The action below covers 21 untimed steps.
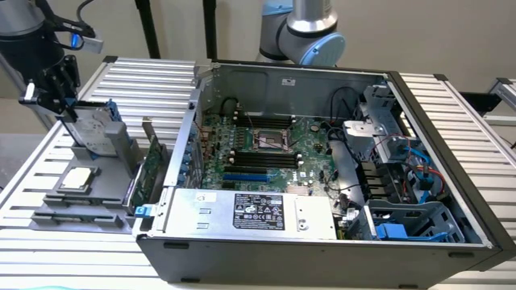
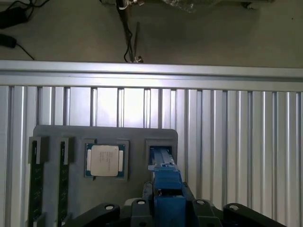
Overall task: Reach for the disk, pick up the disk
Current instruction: 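Pick up the disk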
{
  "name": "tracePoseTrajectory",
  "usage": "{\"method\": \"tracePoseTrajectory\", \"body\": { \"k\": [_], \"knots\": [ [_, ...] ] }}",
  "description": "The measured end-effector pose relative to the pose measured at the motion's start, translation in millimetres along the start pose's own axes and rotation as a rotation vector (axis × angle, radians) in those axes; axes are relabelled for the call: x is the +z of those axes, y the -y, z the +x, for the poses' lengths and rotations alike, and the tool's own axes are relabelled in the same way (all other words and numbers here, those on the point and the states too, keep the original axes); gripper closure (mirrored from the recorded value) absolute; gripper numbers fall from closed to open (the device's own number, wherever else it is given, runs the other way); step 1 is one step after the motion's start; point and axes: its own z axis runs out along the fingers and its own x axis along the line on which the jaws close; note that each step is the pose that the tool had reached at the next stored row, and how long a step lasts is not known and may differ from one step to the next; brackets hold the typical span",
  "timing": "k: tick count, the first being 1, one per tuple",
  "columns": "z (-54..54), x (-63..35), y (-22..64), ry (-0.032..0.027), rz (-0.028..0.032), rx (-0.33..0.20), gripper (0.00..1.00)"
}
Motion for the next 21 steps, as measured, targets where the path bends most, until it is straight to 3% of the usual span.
{"method": "tracePoseTrajectory", "body": {
  "k": [11, 17, 21],
  "knots": [
    [0.3, -0.1, 0.0, 0.0013, 0.0000, 0.000, 0.67],
    [0.4, -1.2, -0.1, 0.0080, 0.0002, 0.000, 0.67],
    [0.1, -7.3, -0.1, 0.0096, 0.0001, 0.000, 0.67]
  ]
}}
